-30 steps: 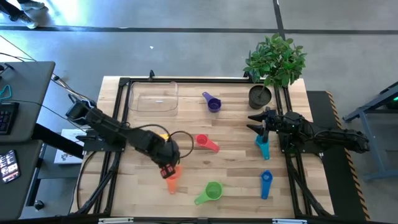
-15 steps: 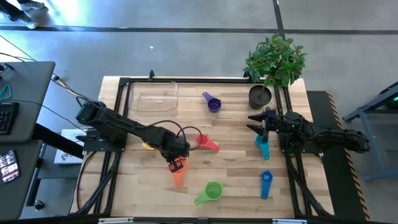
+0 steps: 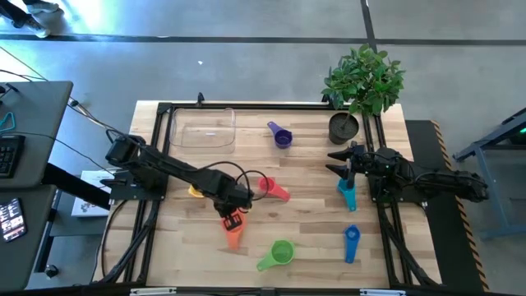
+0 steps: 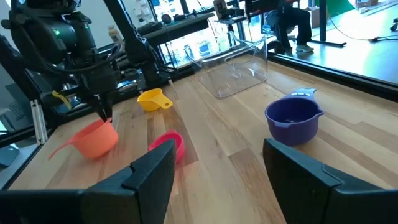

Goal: Nest measuring cups in basket
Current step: Move the orange measuring cup to the bottom center of the table, then stack the green measuring cup on top of the orange measuring cup

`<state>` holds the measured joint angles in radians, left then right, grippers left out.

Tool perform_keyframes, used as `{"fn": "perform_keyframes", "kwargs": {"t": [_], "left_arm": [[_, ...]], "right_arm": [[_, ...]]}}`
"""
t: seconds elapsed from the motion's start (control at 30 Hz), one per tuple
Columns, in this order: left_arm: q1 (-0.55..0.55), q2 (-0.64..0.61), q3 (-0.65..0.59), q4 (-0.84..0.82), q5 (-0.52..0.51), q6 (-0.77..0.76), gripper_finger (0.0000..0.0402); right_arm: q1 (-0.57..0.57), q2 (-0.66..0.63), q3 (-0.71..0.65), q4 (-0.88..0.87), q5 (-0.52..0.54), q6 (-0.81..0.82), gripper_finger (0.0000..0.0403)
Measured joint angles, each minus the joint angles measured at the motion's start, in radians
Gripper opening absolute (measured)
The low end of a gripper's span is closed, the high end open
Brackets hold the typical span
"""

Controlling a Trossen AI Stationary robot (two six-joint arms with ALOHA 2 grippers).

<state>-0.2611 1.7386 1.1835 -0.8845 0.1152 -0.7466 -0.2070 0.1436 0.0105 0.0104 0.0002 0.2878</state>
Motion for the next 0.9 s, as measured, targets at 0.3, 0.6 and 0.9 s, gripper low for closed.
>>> {"fn": "perform_keyframes", "kwargs": {"t": [0.3,0.6,0.9], "left_arm": [[0.001,0.0,0.0,0.0,0.022,0.0,0.0034],[0.008,-0.004,0.0,0.0,0.022,-0.01,0.0042],[0.019,-0.053,0.057,-0.039,0.025,-0.035,0.0047]], "right_arm": [[0.0,0.0,0.0,0.0,0.0,0.0,0.0234],[0.0,0.0,0.0,0.0,0.0,0.0,0.0234],[0.0,0.0,0.0,0.0,0.0,0.0,0.0234]]}}
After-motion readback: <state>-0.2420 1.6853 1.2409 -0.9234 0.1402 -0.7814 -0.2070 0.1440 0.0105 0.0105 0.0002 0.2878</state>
